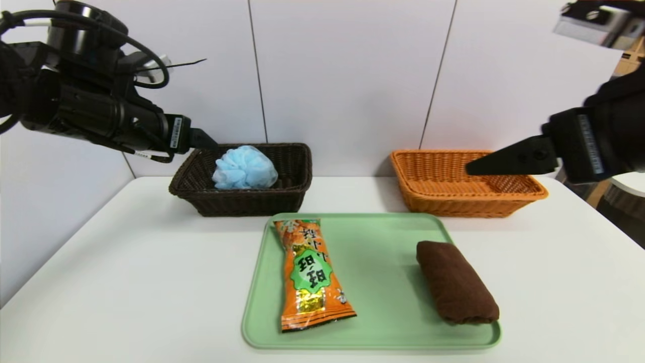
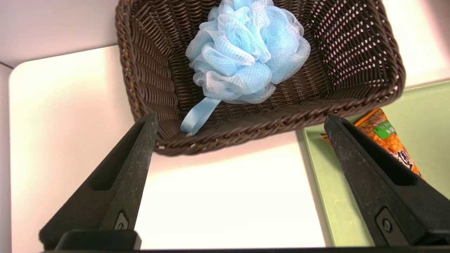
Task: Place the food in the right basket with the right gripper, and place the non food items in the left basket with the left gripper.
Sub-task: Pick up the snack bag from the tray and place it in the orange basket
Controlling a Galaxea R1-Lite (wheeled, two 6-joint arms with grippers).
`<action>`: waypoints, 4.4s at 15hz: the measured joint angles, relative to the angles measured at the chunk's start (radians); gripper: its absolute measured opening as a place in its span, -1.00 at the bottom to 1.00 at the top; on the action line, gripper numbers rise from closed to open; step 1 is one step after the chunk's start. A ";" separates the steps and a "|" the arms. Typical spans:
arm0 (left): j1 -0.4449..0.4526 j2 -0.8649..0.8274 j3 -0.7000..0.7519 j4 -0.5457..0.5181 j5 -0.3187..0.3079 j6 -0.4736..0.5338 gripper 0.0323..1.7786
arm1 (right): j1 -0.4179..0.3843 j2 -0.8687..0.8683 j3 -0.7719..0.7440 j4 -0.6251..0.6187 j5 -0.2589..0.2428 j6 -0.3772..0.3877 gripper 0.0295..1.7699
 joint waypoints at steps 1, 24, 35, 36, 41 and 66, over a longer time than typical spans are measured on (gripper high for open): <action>-0.003 -0.039 0.050 -0.032 0.004 0.000 0.88 | 0.032 0.049 -0.032 0.010 -0.004 0.007 0.92; 0.033 -0.565 0.581 -0.079 0.129 -0.055 0.90 | 0.325 0.639 -0.299 -0.013 -0.047 0.426 0.93; 0.128 -0.755 0.736 -0.080 0.126 -0.062 0.90 | 0.325 0.761 -0.300 -0.124 -0.093 0.381 0.93; 0.128 -0.759 0.739 -0.080 0.126 -0.062 0.90 | 0.325 0.769 -0.300 -0.137 -0.096 0.375 0.93; 0.129 -0.770 0.750 -0.080 0.123 -0.061 0.90 | 0.325 0.803 -0.300 -0.144 -0.128 0.331 0.93; 0.127 -0.784 0.767 -0.080 0.123 -0.056 0.90 | 0.317 0.863 -0.301 -0.145 -0.157 0.292 0.66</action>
